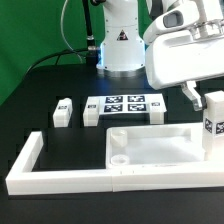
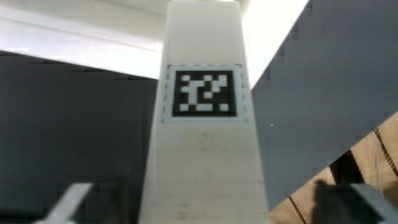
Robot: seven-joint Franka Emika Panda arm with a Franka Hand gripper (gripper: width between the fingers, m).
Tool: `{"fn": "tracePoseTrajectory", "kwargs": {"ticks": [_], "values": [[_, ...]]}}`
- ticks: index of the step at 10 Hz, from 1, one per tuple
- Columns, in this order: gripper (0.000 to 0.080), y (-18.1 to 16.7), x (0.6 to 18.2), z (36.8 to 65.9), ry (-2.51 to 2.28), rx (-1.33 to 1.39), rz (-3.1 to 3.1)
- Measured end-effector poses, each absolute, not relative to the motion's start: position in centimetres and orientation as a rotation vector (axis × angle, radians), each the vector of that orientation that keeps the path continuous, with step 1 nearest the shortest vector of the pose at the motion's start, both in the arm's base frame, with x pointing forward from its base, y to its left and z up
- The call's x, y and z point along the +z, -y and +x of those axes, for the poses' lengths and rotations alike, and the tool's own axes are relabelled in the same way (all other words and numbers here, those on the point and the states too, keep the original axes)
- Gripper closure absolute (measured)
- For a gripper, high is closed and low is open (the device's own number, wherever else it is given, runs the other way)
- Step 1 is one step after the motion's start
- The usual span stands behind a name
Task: Assemble desk
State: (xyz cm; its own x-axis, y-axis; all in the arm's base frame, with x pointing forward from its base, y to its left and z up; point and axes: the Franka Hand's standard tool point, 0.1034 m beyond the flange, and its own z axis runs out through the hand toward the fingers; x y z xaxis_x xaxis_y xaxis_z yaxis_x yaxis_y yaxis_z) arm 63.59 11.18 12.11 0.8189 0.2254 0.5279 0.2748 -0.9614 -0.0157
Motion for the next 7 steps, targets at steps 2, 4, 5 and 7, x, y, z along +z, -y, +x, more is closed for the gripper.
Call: {"fn": "tracePoseTrajectory", "kwargs": {"ticks": [2, 4, 5, 7], "values": [[0.0185, -11.18, 12.09, 63.59, 0.401, -0.827, -2.909], [0.0152, -11.18, 12.08, 63.59, 0.401, -0.826, -2.909], [0.0152, -11.18, 12.08, 63.58, 0.401, -0.826, -2.909], [0.0151, -10.91, 12.25, 63.86, 0.401, -0.768, -2.924]]}}
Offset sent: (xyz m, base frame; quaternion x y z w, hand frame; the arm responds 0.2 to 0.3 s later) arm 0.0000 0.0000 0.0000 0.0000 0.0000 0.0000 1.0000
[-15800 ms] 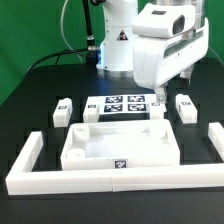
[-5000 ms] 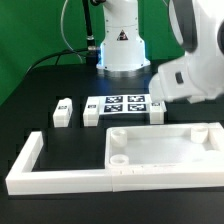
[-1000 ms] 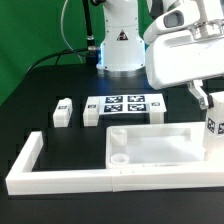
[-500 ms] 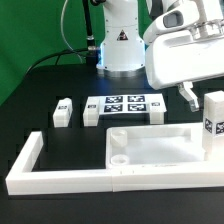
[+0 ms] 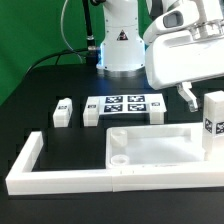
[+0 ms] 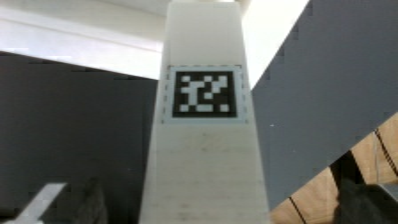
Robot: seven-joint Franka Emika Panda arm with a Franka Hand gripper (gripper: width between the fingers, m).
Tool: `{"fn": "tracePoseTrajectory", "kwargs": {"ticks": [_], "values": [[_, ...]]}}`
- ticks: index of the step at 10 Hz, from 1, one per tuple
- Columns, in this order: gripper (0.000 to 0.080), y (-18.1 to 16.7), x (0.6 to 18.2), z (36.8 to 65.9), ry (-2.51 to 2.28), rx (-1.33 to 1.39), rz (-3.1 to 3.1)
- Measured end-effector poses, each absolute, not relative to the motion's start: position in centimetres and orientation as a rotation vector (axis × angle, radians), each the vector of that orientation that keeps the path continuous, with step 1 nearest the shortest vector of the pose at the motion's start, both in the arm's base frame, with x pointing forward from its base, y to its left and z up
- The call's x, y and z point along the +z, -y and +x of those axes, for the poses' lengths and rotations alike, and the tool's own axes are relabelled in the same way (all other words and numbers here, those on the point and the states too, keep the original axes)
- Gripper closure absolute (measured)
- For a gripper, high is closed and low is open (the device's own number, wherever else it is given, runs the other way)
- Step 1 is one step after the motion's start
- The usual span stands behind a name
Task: Assemble desk
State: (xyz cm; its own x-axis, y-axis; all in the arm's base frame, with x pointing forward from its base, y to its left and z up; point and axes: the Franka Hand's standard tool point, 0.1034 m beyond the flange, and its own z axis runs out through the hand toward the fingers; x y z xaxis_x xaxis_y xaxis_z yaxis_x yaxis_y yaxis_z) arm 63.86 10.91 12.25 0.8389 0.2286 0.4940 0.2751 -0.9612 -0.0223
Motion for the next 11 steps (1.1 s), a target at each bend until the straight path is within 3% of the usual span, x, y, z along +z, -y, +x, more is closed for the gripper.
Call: {"fn": "tracePoseTrajectory", "kwargs": {"ticks": [4, 9, 11], "values": [[0.0151, -10.5, 12.2, 64.8, 0.375, -0.651, -2.944], [0.0151, -11.3, 11.8, 64.3, 0.381, -0.04, -2.959], [0.0151, -11.6, 11.8, 64.2, 0.39, 0.073, -2.945]]}}
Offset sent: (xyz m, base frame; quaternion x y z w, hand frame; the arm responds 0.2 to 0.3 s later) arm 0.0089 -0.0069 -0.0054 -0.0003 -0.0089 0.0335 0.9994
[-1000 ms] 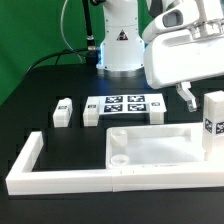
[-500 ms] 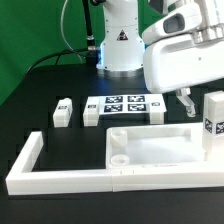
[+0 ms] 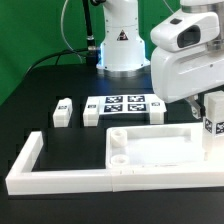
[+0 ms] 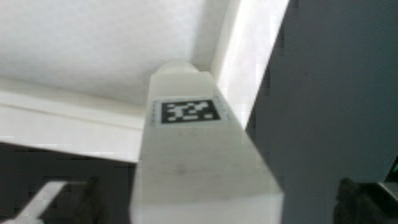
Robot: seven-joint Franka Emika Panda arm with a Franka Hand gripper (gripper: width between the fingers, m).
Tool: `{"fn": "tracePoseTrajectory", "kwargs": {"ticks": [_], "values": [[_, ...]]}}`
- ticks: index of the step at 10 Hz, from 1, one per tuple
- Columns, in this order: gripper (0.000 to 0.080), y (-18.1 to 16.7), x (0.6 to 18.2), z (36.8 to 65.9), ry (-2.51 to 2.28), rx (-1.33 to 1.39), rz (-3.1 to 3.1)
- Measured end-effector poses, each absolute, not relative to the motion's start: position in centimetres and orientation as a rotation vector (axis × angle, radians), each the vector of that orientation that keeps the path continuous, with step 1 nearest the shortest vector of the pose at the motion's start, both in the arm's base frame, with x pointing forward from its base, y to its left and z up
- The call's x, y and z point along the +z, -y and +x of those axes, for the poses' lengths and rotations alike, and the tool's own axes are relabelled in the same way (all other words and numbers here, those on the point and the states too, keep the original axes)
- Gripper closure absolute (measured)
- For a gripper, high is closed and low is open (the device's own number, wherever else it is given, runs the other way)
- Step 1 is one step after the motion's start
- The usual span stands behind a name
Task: Assemble desk
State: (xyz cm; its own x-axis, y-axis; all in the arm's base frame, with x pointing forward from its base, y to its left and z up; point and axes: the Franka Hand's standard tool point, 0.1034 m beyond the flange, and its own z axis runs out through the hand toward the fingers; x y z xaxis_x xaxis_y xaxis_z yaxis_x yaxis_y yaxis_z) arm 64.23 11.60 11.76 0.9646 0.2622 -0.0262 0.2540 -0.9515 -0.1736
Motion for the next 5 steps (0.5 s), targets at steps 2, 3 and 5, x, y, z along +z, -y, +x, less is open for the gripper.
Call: {"fn": "tracePoseTrajectory", "kwargs": {"ticks": [2, 3, 5], "values": [[0.0282, -11.59, 11.68, 64.38, 0.37, 0.06, -2.948], [0.0416, -11.62, 11.67, 64.37, 0.325, 0.064, -2.953], [0.0491, -11.15, 11.59, 64.44, 0.116, 0.08, -2.979]]}}
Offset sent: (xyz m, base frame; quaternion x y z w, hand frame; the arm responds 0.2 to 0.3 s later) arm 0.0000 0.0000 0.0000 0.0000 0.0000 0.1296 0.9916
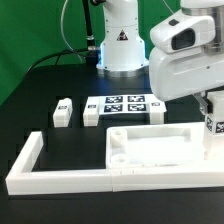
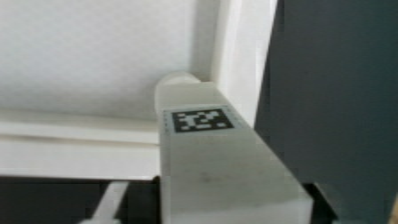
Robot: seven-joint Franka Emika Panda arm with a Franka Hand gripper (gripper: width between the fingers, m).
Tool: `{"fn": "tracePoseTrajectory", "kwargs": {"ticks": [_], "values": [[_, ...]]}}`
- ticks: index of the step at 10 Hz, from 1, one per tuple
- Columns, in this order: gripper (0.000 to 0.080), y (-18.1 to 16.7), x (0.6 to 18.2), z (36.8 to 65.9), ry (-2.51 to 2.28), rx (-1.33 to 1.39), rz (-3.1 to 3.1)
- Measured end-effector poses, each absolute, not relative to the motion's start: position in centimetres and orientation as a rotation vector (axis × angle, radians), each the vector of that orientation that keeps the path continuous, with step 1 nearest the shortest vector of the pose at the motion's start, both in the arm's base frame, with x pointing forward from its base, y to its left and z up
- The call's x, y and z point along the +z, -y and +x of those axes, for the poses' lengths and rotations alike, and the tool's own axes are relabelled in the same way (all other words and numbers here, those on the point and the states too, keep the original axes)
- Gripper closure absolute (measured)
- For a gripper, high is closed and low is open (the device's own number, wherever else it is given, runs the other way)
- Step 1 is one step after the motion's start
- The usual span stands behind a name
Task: Assemble desk
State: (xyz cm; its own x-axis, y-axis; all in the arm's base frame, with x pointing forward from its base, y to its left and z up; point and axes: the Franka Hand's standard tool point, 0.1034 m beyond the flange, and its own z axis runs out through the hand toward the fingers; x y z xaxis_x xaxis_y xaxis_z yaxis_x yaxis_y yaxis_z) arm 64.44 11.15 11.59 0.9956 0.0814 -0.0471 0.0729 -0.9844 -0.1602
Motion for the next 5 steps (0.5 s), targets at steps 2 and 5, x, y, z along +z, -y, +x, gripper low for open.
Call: {"fn": "tracePoseTrajectory", "kwargs": {"ticks": [2, 5], "values": [[0.0492, -10.97, 11.47, 64.8, -0.12, -0.004, -2.985], [0.0498, -10.52, 11.35, 64.15, -0.847, -0.089, -2.834]]}}
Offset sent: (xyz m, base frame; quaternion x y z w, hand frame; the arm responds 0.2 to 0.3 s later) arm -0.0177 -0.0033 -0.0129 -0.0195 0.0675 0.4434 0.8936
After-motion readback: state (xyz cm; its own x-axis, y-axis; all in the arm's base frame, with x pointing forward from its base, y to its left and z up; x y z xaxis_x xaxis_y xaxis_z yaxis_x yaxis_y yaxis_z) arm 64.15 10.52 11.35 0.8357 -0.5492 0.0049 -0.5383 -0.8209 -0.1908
